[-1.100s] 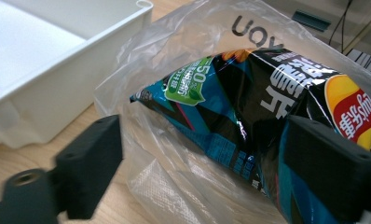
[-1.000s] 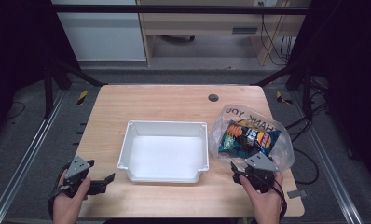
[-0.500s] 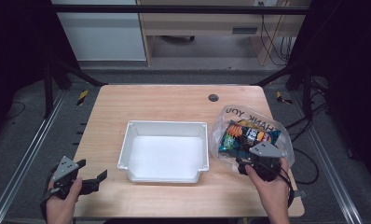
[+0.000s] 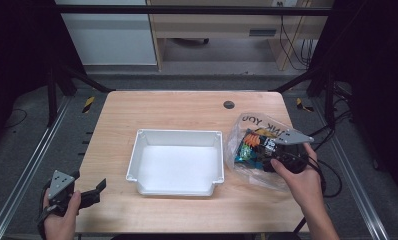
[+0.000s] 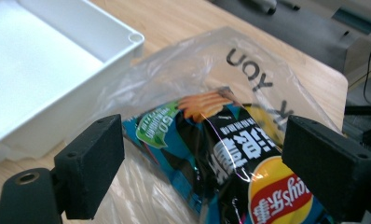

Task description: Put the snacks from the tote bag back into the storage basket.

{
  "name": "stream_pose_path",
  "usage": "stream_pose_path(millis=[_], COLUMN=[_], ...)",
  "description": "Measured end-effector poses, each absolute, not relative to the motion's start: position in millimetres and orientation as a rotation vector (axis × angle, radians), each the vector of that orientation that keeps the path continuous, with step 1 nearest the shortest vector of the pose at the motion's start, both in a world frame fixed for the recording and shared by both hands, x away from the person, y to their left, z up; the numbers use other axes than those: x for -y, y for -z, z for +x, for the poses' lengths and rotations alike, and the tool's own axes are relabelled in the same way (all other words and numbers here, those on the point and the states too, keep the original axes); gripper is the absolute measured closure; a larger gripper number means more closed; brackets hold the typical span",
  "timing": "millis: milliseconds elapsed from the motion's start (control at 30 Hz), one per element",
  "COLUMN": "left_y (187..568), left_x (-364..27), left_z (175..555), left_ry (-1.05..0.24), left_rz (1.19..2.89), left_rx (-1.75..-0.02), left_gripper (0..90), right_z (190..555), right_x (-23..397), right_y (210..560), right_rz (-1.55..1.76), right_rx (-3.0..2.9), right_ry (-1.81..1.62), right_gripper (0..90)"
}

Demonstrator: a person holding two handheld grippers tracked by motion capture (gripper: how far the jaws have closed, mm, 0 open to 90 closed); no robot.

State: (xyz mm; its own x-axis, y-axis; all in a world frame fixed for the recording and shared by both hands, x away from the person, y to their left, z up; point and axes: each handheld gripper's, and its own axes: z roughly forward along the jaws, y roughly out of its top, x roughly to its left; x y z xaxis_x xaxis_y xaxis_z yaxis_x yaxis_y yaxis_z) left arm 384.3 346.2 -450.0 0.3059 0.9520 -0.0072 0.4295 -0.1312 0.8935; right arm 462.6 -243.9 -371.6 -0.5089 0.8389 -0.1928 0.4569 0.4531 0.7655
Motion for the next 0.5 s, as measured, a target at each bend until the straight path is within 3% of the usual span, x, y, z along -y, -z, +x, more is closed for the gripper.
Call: stream_pose_path(millis=[233,500], left_y=[451,453], left_x=[-347,-345], left_z=[385,383], left_ry=[-0.826,-0.803], left_rz=[1.737,1.758], left_rx=[-1.273,-1.273], left_gripper=[3.3,3.3], right_z=[471,481], right_x=[251,266], right_y=[369,369], right_rz=[1.111,1.182], right_rx=[-2.185,-2.206], right_ry=[-0.806,-0.807], right_gripper=[10.9,11.5])
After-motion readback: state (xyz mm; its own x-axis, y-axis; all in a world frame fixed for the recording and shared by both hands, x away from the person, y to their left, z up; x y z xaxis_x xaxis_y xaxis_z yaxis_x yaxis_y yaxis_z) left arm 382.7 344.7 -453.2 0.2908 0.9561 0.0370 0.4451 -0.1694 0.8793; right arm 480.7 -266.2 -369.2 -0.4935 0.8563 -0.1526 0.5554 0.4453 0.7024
